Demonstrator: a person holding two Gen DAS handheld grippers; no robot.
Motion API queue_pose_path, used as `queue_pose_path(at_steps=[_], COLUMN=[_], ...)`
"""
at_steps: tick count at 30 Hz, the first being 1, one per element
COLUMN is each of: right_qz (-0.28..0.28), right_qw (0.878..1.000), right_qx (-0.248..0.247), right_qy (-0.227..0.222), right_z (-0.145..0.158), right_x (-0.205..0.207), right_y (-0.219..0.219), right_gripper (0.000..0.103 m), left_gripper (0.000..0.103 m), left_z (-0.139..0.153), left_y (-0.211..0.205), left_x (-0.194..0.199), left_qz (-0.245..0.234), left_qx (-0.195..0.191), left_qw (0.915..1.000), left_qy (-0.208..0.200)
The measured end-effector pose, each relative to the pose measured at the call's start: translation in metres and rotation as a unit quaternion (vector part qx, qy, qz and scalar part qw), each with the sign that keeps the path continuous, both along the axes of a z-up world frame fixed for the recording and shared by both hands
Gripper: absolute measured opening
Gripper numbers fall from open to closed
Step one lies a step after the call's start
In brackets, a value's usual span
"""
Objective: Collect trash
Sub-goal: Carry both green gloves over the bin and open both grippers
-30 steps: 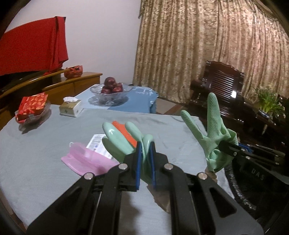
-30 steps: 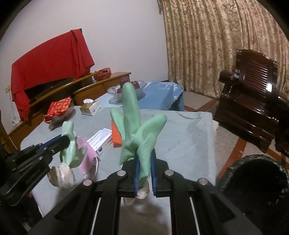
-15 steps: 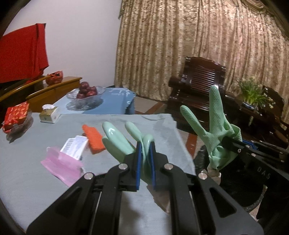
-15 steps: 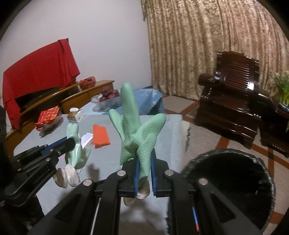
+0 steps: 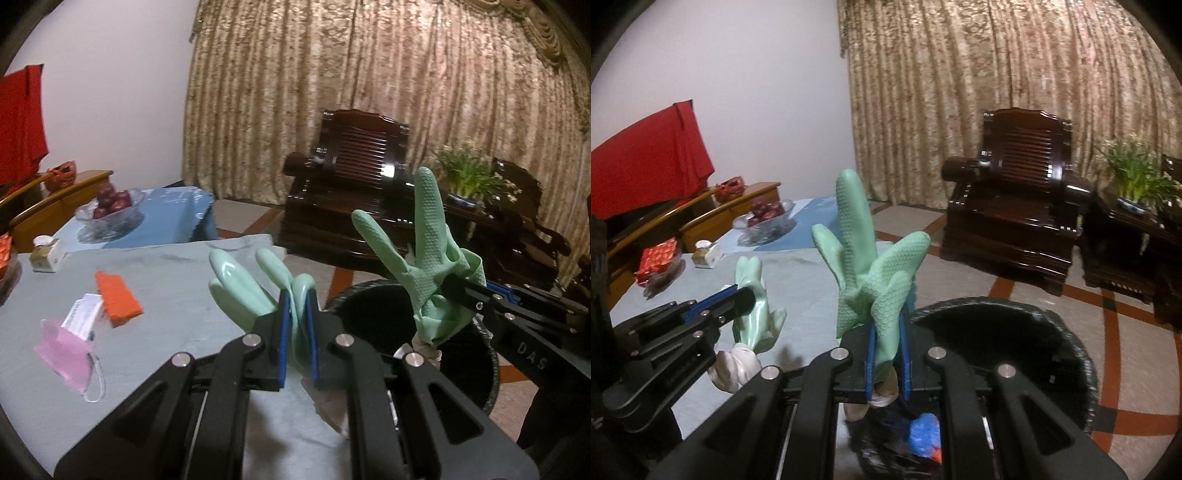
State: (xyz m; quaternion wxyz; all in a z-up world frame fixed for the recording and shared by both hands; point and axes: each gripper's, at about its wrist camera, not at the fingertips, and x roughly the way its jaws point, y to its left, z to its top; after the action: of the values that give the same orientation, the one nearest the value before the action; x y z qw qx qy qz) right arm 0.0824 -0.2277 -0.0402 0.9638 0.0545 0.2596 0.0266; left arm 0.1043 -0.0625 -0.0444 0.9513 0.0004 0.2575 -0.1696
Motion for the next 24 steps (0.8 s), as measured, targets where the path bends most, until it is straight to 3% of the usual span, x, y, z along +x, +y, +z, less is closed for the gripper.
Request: queue_pose_path(at_steps=[11,24], right_qz=[-0.047,-0.076], right_qw=[0.999,0.997], right_qx=[-0.002,-0.005], right_qy=[0.004,0.009], right_z=[-0.005,-0.01], right_x=[-0.017,-0.027], right_y=[-0.045,-0.068], right_gripper=[0.011,0.011], left_gripper=[0.009,0.009], left_z=[-0.008,-0.014], left_y=[-0.049,-0.08], left_x=[-0.003,-0.007], left_qz=[-0.045,-0.078], left_qx=[0.001,0.007], left_qw=[0.999,0.9969], left_qy=[0.002,0.002])
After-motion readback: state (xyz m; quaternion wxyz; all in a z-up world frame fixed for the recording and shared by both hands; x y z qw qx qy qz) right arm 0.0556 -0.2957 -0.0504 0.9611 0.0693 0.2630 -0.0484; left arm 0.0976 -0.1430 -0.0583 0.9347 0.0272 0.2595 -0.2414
